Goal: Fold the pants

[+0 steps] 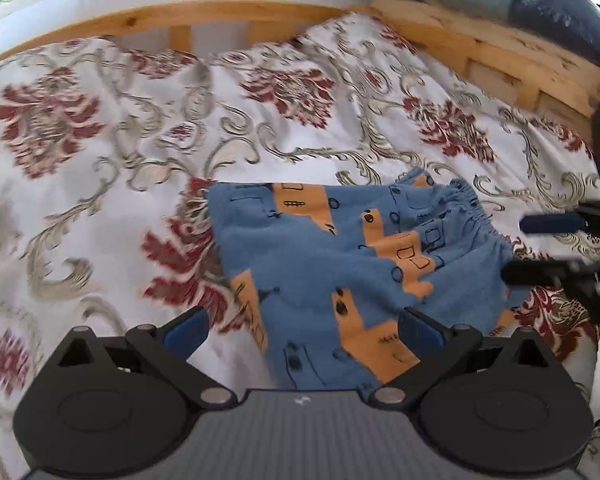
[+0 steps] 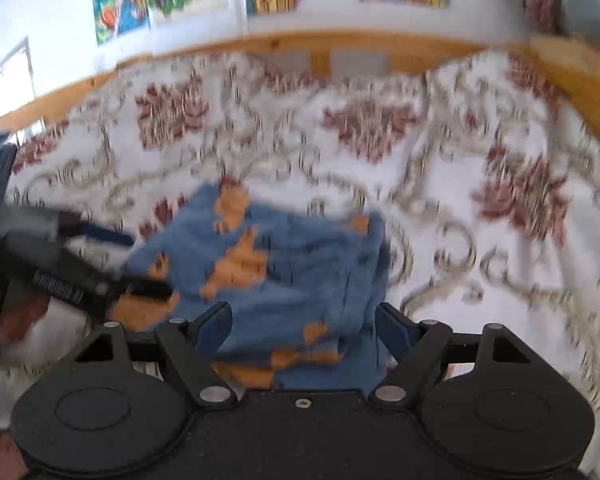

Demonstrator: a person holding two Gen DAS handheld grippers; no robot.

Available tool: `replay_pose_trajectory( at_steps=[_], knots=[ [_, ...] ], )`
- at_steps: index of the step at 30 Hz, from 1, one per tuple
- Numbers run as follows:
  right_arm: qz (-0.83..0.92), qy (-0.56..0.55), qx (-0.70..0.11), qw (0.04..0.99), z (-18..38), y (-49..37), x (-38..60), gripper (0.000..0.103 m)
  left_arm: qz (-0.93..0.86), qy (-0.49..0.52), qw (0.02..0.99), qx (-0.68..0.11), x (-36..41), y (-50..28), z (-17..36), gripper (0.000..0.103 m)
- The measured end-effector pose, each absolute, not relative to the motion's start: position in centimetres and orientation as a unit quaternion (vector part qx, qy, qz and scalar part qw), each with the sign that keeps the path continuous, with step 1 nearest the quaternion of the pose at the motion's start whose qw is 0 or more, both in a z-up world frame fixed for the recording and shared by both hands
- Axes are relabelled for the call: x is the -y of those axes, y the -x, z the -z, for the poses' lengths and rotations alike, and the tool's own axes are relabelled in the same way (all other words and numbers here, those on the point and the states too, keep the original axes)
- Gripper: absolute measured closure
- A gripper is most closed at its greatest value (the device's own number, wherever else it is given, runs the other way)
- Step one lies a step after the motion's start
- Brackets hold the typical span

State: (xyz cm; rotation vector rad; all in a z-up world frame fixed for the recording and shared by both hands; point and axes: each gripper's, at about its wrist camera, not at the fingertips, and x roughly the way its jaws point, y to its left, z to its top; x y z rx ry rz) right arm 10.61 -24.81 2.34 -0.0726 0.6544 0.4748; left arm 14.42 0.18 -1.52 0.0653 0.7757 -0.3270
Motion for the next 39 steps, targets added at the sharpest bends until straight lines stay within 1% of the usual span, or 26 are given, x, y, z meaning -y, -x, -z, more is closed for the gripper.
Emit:
replay_pose_trajectory(
  at_steps=[1, 2, 4, 7, 9, 11, 17, 22, 27, 32, 35, 39],
  knots=[
    [-0.231, 0.041, -0.308, 0.922, -2.5, -10.6, 24.6, 0.020, 0.149, -0.031, 0.913, -0.378, -0.2, -14.2, 1.3, 0.000],
    [-0.230, 0.051, -0.301, 0.924, -2.5, -10.6, 24.2, 0.015, 0.137, -0.031, 0.913, -0.383, 0.0, -14.0, 1.5, 0.000],
    [-0.223, 0.075, -0.307, 0.922, -1.7, -11.1, 23.4, 0.012, 0.109, -0.036, 0.906, -0.408, 0.4, -13.9, 2.3, 0.000],
    [-0.187, 0.102, -0.356, 0.910, 0.5, -12.0, 22.9, 0.012, 0.090, -0.002, 0.907, -0.411, -0.1, -13.4, 3.1, 0.000],
    [-0.182, 0.063, -0.371, 0.909, 1.1, -11.9, 24.1, 0.011, 0.087, 0.008, 0.907, -0.412, -0.4, -13.1, 3.1, 0.000],
    [-0.175, 0.039, -0.376, 0.909, 1.0, -11.6, 24.8, 0.007, 0.086, 0.010, 0.907, -0.411, -0.6, -12.8, 3.2, 0.000],
    [-0.158, 0.027, -0.380, 0.911, 0.6, -10.2, 25.9, 0.005, 0.070, 0.017, 0.902, -0.427, -0.4, -12.8, 3.2, 0.000],
    [-0.151, 0.002, -0.402, 0.903, 1.5, -8.8, 27.2, 0.001, 0.042, 0.039, 0.896, -0.441, -0.3, -12.7, 3.2, 0.000],
    [-0.150, 0.007, -0.398, 0.905, 1.9, -7.9, 27.4, 0.001, 0.031, 0.047, 0.891, -0.451, -0.1, -12.4, 2.9, 0.000],
    [-0.154, -0.014, -0.393, 0.907, 1.6, -7.5, 27.8, 0.001, 0.026, 0.052, 0.884, -0.463, 0.2, -11.5, 2.5, 0.000],
    [-0.158, -0.017, -0.389, 0.907, 1.4, -7.2, 27.8, 0.001, 0.022, 0.029, 0.880, -0.474, 0.9, -10.6, 2.4, 0.000],
    [-0.164, -0.017, -0.387, 0.907, 1.3, -7.1, 27.8, 0.001, 0.030, -0.045, 0.876, -0.479, 2.3, -8.9, 2.0, 0.000]
  ],
)
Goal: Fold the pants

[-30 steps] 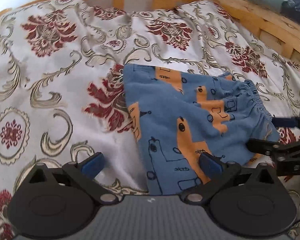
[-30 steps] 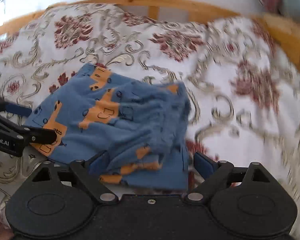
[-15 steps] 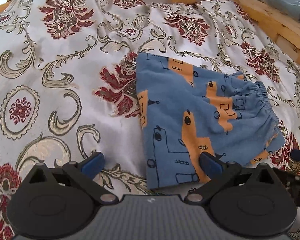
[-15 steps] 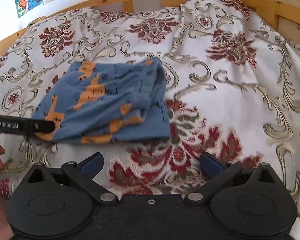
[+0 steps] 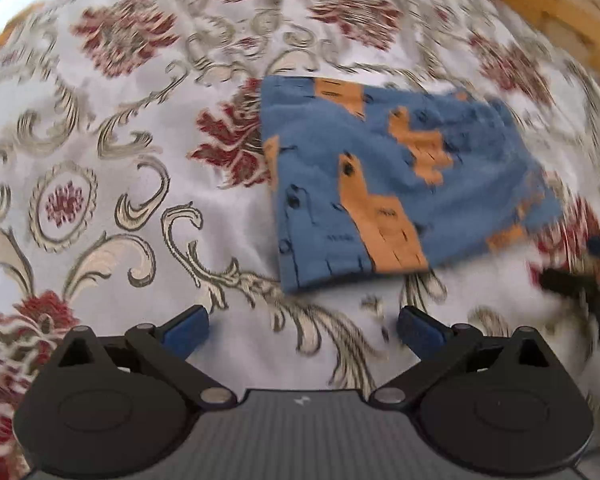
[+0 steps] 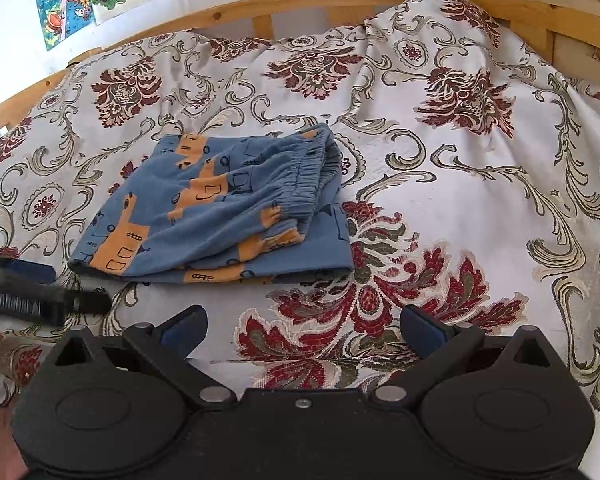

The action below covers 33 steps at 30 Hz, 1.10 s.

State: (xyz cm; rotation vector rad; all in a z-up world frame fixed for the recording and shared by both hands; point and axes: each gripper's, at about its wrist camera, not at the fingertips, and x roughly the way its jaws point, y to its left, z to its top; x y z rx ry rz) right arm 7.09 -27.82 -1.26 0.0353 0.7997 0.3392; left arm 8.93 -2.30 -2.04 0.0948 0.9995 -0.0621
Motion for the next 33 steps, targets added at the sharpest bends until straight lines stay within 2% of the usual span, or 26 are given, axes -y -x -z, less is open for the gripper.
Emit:
replay_pose_trajectory(
  at_steps=[7, 15, 24, 33],
  knots=[
    [-0.171, -0.014, -0.390, 0.905, 0.9, -7.7, 28.6, 0.001, 0.043, -0.036, 0.891, -0.451, 0.2, -7.6, 0.3, 0.000],
    [-0.265, -0.037, -0.384, 0.884, -1.7, -12.7, 30.2, 0.001, 0.043, 0.030, 0.903, -0.426, -2.8, -11.8, -1.3, 0.000],
    [-0.328, -0.117, -0.445, 0.825, -0.9, -21.4, 30.9, 0.001, 0.081, 0.080, 0.903, -0.415, -1.7, -17.3, 0.5, 0.000],
    [-0.350, -0.130, -0.452, 0.810, 1.3, -22.7, 32.0, 0.008, 0.104, 0.069, 0.889, -0.440, -1.7, -18.1, 3.2, 0.000]
  ],
)
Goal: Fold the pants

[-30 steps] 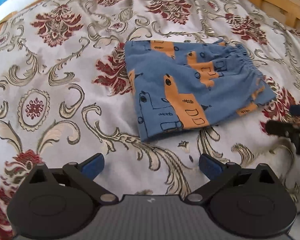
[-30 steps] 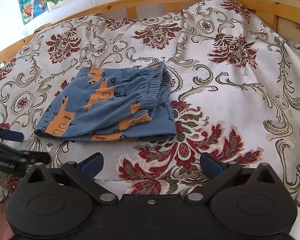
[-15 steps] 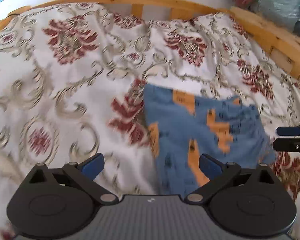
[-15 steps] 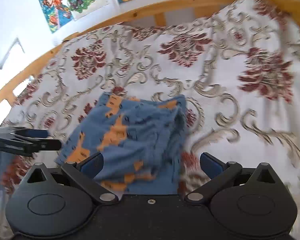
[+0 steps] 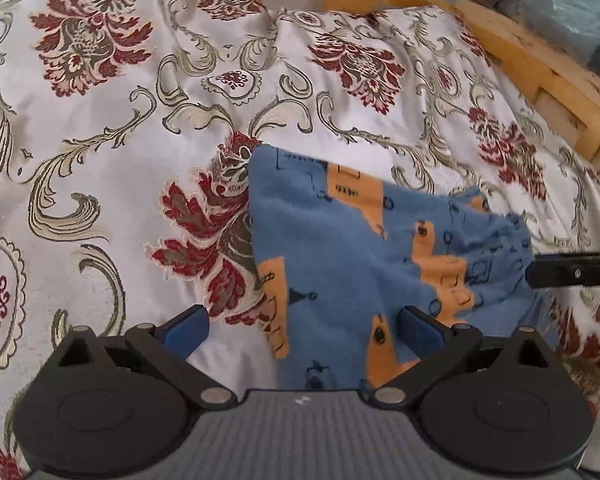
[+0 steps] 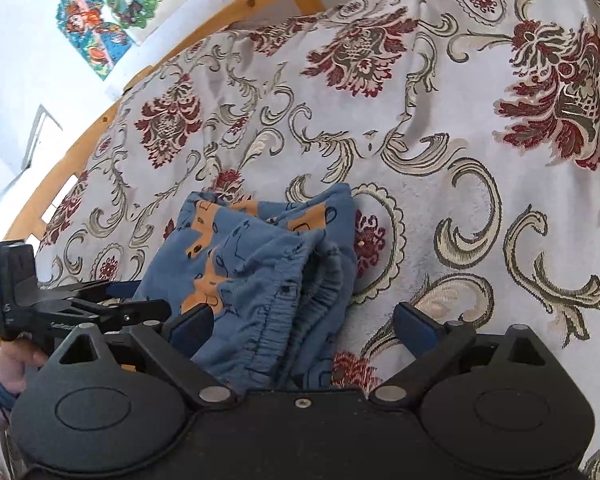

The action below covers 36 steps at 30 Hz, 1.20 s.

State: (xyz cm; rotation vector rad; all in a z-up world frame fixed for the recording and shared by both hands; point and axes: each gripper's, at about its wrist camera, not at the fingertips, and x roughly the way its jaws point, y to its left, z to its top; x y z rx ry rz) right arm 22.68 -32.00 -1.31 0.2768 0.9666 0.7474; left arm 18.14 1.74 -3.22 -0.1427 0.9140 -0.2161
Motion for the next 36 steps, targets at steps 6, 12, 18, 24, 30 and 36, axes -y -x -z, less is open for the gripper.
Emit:
replay_pose_trajectory(
  at_steps=[6, 12, 18, 24, 30, 36],
  knots=[
    [-0.360, -0.126, -0.442, 0.812, 1.5, -22.5, 32.7, 0.028, 0.113, 0.058, 0.891, -0.437, -1.9, -17.6, 3.0, 0.004],
    [-0.357, -0.139, -0.453, 0.805, 2.0, -22.7, 32.5, 0.048, 0.117, 0.054, 0.889, -0.439, -1.5, -17.3, 2.6, 0.016],
    [-0.335, -0.164, -0.442, 0.816, 2.5, -21.7, 32.5, 0.060, 0.127, 0.044, 0.891, -0.434, -0.9, -16.9, 2.3, 0.044],
    [-0.326, -0.179, -0.439, 0.817, 2.3, -21.0, 32.4, 0.068, 0.135, 0.030, 0.894, -0.426, -0.2, -16.5, 2.0, 0.061],
    [-0.330, -0.187, -0.438, 0.815, 2.0, -20.7, 32.6, 0.070, 0.136, 0.036, 0.893, -0.427, -0.5, -16.6, 2.0, 0.063],
    [-0.339, -0.238, -0.445, 0.794, 1.8, -21.7, 33.9, 0.031, 0.138, 0.042, 0.891, -0.431, -0.8, -16.6, 2.2, 0.062]
  ],
)
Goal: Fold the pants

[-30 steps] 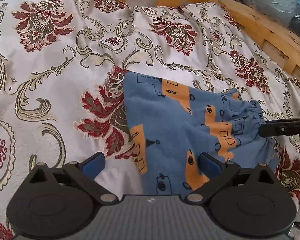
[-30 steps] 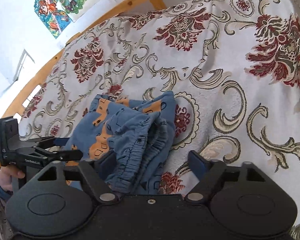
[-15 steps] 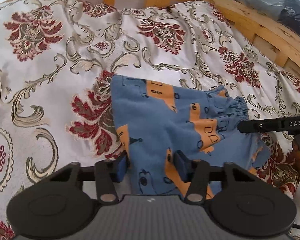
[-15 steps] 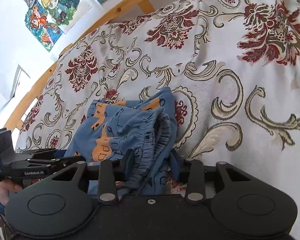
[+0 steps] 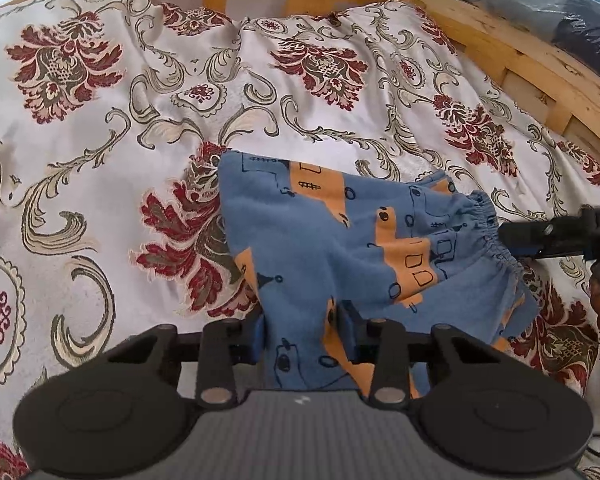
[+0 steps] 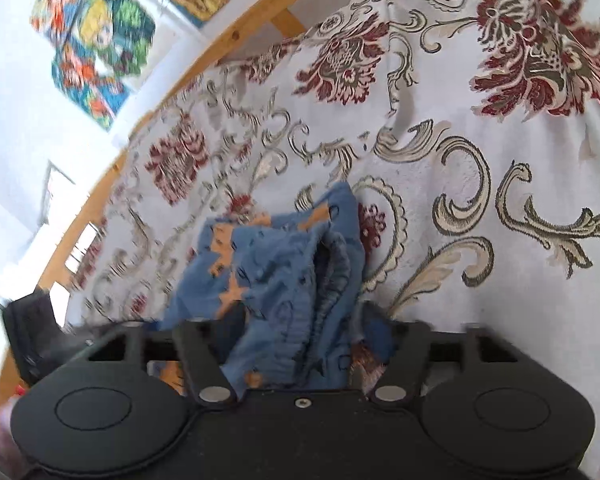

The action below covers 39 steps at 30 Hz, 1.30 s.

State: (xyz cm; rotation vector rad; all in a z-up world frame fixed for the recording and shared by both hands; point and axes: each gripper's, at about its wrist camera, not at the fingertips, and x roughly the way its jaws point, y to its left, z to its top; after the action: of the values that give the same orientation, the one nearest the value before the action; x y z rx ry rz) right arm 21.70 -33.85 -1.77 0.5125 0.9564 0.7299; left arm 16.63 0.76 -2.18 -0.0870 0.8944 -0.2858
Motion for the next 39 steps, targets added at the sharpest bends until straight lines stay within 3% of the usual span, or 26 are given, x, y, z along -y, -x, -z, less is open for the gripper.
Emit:
replay_pose_trajectory(
  at_steps=[4, 6, 10, 14, 22, 39],
  knots=[
    [-0.327, -0.225, -0.457, 0.796, 1.6, -23.1, 33.7, 0.033, 0.137, 0.045, 0.890, -0.433, -0.8, -16.7, 2.3, 0.062],
    [-0.322, -0.213, -0.471, 0.793, 1.9, -23.6, 33.1, 0.039, 0.137, 0.044, 0.890, -0.432, -0.8, -16.7, 2.3, 0.062],
    [-0.318, -0.212, -0.482, 0.789, 2.6, -23.7, 32.6, 0.069, 0.138, 0.044, 0.891, -0.430, -0.8, -16.6, 2.3, 0.063],
    [-0.310, -0.217, -0.472, 0.796, 2.6, -22.8, 32.4, 0.075, 0.132, 0.038, 0.892, -0.430, -0.5, -16.5, 2.0, 0.069],
    [-0.282, -0.114, -0.417, 0.857, -1.0, -18.8, 29.7, 0.080, 0.111, 0.031, 0.895, -0.431, 0.3, -15.7, 0.6, 0.084],
    [-0.245, -0.032, -0.352, 0.903, -4.3, -11.6, 28.5, 0.082, 0.118, 0.063, 0.889, -0.438, 1.0, -11.7, -0.1, 0.087]
  ],
)
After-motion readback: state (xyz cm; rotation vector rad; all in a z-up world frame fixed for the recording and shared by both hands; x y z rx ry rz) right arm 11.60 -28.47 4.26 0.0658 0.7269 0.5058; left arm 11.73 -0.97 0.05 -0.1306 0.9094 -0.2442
